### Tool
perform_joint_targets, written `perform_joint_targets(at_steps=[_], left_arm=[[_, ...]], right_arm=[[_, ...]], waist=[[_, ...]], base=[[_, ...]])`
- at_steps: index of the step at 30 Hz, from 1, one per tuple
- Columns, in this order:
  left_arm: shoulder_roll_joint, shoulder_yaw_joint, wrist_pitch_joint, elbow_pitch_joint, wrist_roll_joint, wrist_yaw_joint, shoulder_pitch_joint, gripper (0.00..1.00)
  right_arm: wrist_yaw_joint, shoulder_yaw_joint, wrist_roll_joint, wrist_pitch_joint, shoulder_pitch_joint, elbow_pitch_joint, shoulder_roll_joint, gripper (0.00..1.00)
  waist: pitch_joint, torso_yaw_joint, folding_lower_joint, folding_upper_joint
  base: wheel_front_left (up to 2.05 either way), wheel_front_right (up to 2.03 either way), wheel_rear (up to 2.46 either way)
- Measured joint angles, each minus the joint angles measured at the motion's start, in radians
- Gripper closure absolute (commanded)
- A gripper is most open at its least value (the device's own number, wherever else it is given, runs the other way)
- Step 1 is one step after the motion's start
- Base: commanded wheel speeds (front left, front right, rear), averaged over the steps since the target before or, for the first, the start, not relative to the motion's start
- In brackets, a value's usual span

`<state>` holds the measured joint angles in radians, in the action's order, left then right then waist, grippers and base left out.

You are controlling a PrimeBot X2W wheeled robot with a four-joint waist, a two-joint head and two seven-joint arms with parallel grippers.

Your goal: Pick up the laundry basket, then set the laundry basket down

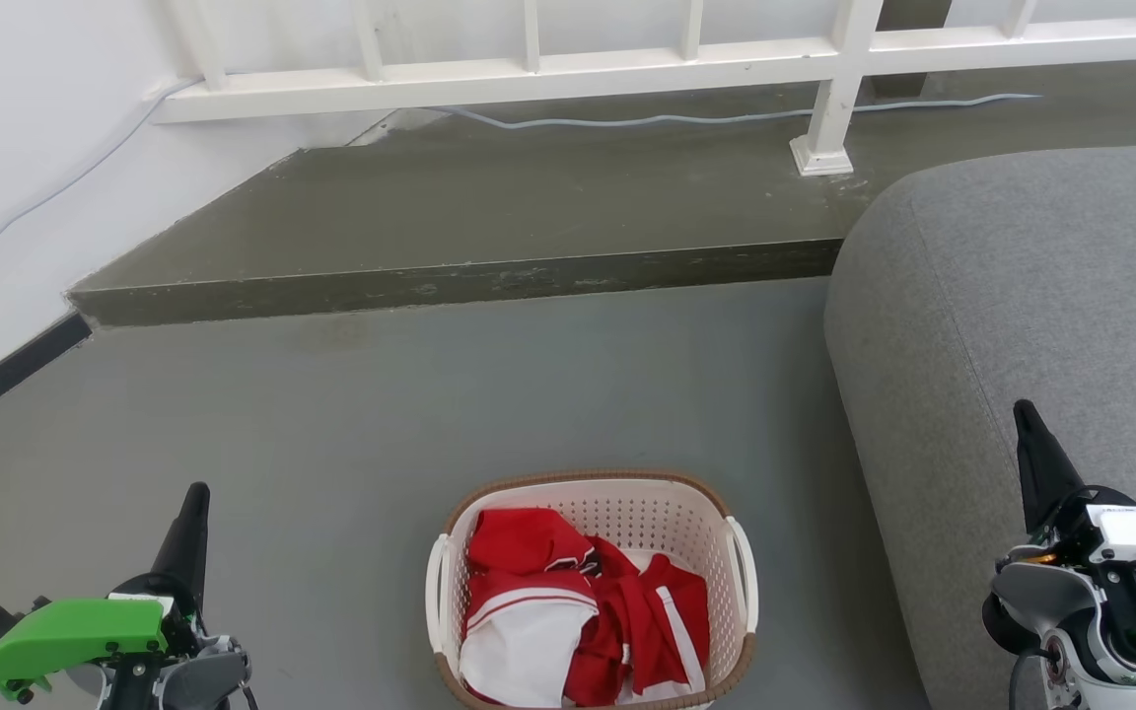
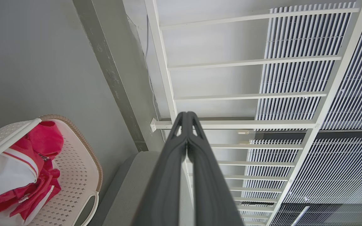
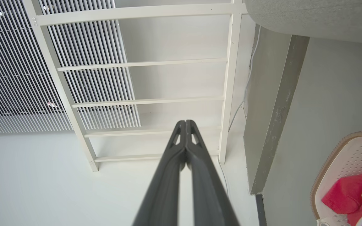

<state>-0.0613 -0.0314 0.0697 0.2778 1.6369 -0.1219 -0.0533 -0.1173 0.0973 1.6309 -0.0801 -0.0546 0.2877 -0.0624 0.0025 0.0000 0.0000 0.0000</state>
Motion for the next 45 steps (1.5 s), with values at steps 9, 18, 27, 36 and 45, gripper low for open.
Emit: perform_joint_targets(at_steps=[9,18,27,36,45], left_arm=[[0.0,0.0,0.0,0.001,0.0,0.0,0.0,1.0],[0.0,-0.001,0.0,0.002,0.0,0.0,0.0,1.0],[0.0,-0.001,0.0,0.002,0.0,0.0,0.0,1.0],[0.0,-0.002,0.001,0.003,0.0,0.0,0.0,1.0],[0.0,-0.002,0.001,0.003,0.0,0.0,-0.001,1.0]], right_arm=[[0.0,0.001,0.0,0.0,0.0,0.0,0.0,1.0],[0.0,0.001,0.0,0.0,0.0,0.0,0.0,1.0],[0.0,0.002,0.0,0.0,0.0,0.0,0.0,1.0],[0.0,0.003,0.0,0.0,0.0,0.0,0.0,1.0],[0.0,0.003,0.0,0.0,0.0,-0.001,0.001,1.0]], waist=[[0.0,0.0,0.0,0.0],[0.0,0.0,0.0,0.0],[0.0,0.0,0.0,0.0],[0.0,0.0,0.0,0.0],[0.0,0.0,0.0,0.0]], base=[[0.0,0.0,0.0],[0.0,0.0,0.0],[0.0,0.0,0.0],[0.0,0.0,0.0],[0.0,0.0,0.0]])
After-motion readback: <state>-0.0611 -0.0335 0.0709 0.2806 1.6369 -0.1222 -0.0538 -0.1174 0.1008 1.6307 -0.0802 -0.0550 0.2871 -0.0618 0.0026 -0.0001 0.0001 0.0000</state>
